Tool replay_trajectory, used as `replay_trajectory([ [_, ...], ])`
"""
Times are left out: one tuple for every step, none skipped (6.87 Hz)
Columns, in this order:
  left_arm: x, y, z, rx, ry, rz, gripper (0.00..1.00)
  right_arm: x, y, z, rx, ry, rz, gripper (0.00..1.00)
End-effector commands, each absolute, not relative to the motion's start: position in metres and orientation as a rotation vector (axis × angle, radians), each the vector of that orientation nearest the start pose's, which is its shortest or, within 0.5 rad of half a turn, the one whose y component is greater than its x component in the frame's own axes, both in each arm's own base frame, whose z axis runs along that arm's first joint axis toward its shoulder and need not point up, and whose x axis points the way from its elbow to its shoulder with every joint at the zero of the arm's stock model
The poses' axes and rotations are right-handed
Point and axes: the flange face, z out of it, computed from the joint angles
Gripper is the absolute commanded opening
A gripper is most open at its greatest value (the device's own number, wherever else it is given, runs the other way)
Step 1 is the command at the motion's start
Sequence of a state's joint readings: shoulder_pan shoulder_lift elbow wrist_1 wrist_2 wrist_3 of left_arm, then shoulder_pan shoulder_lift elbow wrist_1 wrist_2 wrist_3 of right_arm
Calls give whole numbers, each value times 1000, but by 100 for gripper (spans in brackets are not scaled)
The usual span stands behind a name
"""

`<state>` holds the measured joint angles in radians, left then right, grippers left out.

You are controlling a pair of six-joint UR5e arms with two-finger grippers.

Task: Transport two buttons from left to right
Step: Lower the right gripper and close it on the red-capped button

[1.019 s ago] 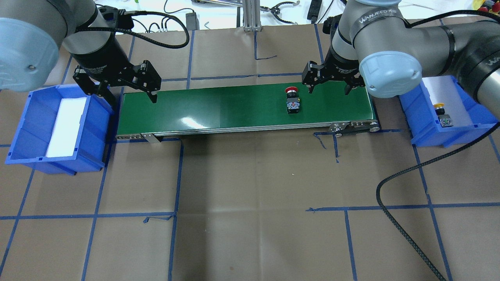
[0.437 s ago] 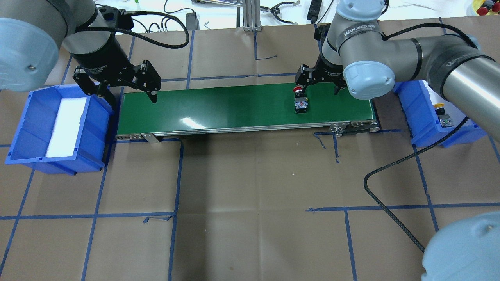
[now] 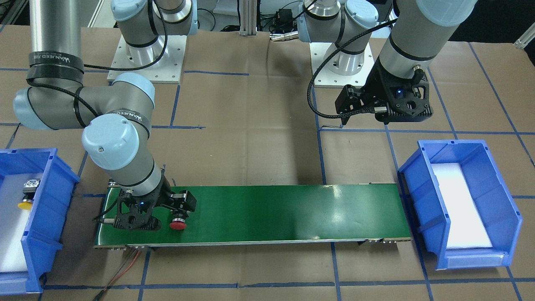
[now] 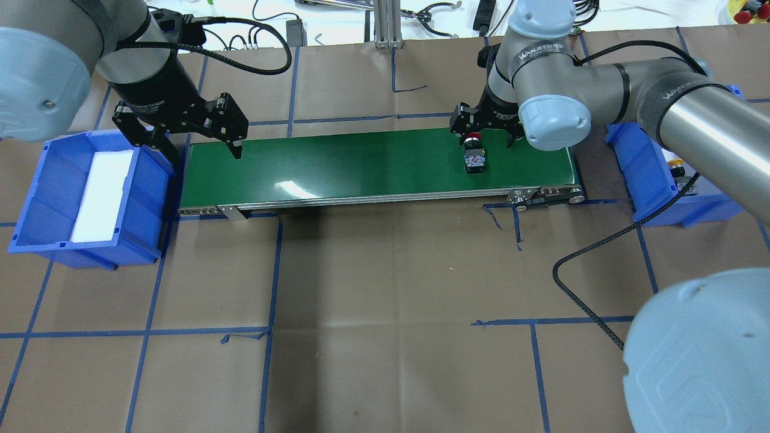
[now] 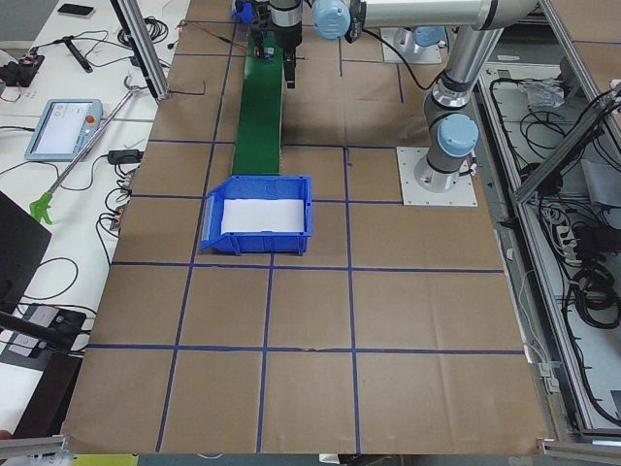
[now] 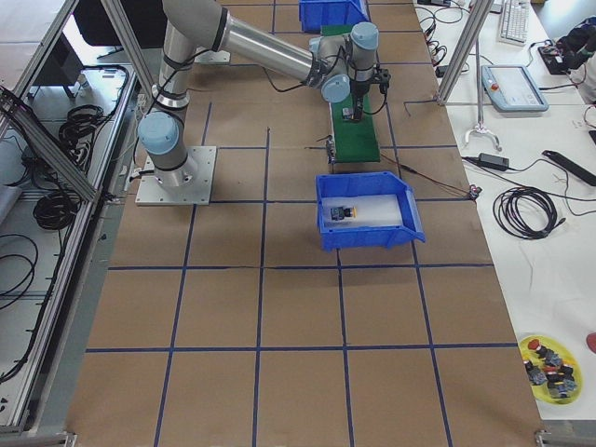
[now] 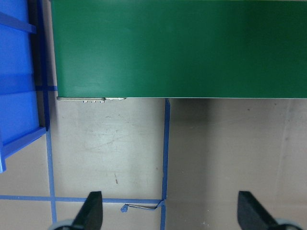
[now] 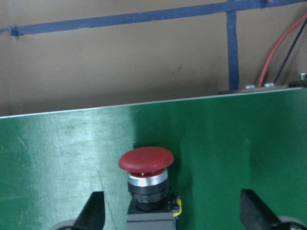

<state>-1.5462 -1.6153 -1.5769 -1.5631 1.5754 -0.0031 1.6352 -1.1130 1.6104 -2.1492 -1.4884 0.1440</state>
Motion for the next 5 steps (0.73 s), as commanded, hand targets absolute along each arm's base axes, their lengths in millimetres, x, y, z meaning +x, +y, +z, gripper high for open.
replay_trajectory([
  [-120, -509, 463, -46, 3136, 67, 100, 184, -632, 249, 115, 3041, -79, 99],
  [-120, -509, 463, -46, 3136, 67, 100, 181, -630, 246, 121, 3047, -59, 83],
  [-120, -509, 463, -46, 3136, 67, 100, 179, -624, 243, 129, 3059, 0, 41],
  [-120, -509, 463, -46, 3136, 67, 100, 177, -615, 236, 116, 3065, 155, 8],
  [-120, -509, 463, -46, 3136, 67, 100, 175, -614, 238, 115, 3068, 179, 3],
])
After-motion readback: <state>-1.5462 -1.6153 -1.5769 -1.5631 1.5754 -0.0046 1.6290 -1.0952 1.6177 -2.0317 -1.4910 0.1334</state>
